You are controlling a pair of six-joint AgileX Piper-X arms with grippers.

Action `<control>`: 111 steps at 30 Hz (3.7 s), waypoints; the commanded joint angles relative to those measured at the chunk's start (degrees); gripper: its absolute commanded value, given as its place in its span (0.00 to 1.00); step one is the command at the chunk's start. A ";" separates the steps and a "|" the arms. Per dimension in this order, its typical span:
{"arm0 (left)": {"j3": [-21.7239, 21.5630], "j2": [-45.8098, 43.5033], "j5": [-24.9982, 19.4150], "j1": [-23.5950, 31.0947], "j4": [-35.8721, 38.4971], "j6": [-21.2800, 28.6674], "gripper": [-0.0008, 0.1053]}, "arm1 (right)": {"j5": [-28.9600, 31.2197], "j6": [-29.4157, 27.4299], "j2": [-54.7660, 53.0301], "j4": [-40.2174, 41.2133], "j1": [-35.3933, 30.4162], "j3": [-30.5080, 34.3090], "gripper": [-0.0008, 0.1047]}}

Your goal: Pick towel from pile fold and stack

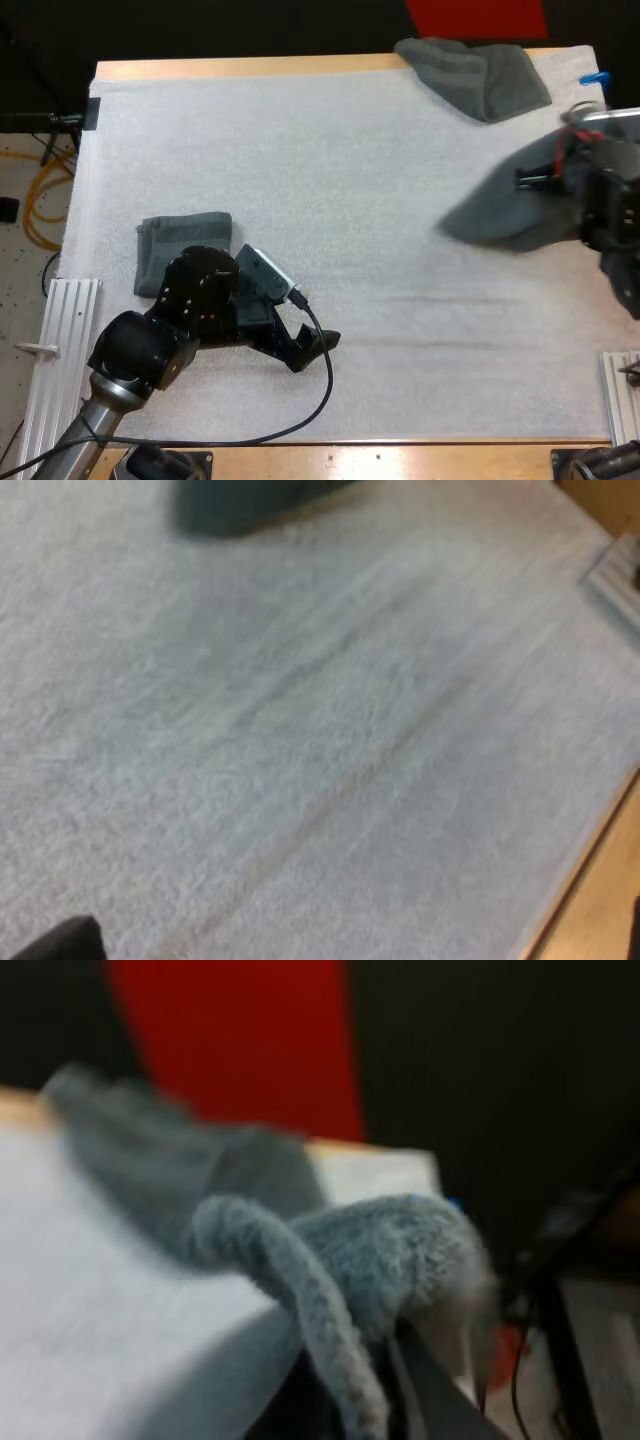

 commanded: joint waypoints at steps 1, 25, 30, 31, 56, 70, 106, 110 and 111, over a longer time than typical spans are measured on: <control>0.01 -0.20 1.28 -0.30 -0.72 -0.34 0.99 | -1.31 -0.97 -0.79 -0.08 -0.10 -0.52 0.01; 0.01 -0.20 10.41 -0.30 -2.30 -1.27 0.99 | -26.17 17.09 26.79 -4.29 34.09 -3.60 0.01; 0.01 -0.20 13.17 -0.30 -2.30 -1.45 0.99 | -29.96 15.19 29.60 -4.29 34.09 -9.57 0.01; 0.01 -0.20 13.38 -0.30 -2.30 -1.64 0.99 | -30.20 14.99 29.72 -4.27 34.07 -10.03 0.01; 0.01 -12.67 -19.78 0.03 12.70 1.35 0.99 | -25.77 11.41 21.40 19.46 28.30 -8.48 0.63; 0.15 -12.17 -20.85 0.03 12.70 1.49 0.99 | -45.85 26.92 26.13 6.36 18.05 6.76 0.58; 0.15 -1.17 -21.97 0.03 12.24 8.90 0.99 | -32.35 4.71 18.74 21.28 34.04 13.55 0.01; 0.15 3.73 -21.97 0.03 11.91 10.47 0.99 | -26.98 5.62 17.19 21.28 34.05 15.54 0.01; 0.15 5.09 -21.97 0.03 11.91 10.47 0.99 | -25.98 6.01 16.59 21.28 34.05 15.74 0.01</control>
